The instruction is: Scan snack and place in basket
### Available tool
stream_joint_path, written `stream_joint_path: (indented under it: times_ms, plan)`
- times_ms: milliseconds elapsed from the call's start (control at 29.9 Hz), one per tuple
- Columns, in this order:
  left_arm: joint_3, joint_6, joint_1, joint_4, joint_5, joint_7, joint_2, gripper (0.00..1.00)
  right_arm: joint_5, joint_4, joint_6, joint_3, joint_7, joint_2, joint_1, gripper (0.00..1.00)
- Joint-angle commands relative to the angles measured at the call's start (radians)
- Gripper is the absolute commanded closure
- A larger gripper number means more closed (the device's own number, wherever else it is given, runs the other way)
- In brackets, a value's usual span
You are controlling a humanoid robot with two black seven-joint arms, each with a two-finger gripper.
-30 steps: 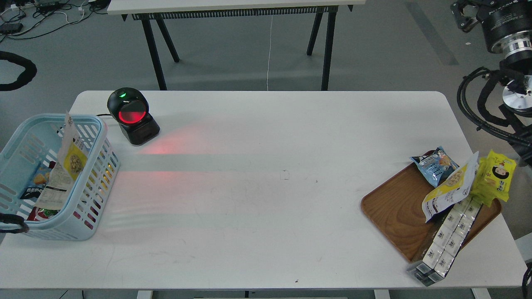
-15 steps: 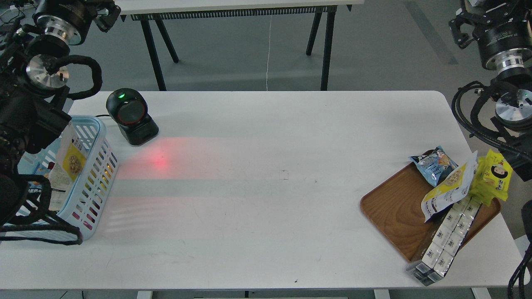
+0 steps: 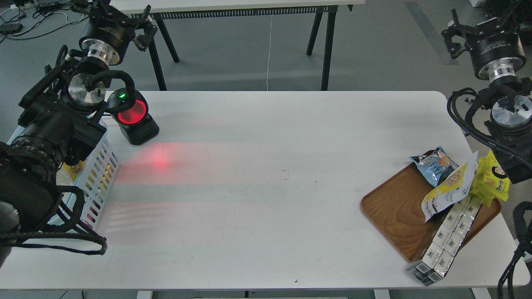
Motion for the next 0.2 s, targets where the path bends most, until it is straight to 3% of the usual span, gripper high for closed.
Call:
stream_joint_path:
  times_ms: [0,167]
  plan:
    - [0.009,0.000,0.001,-0.003,0.003,-0.003,0.004,0.00,0.000,-0.005,0.000,-0.007,-0.001,0.000,0.000,0.01]
    - [0.014,0.000,0.004,-0.002,0.005,-0.002,0.016,0.00,-0.003,-0.005,0.000,-0.014,-0.003,-0.001,0.000,0.01]
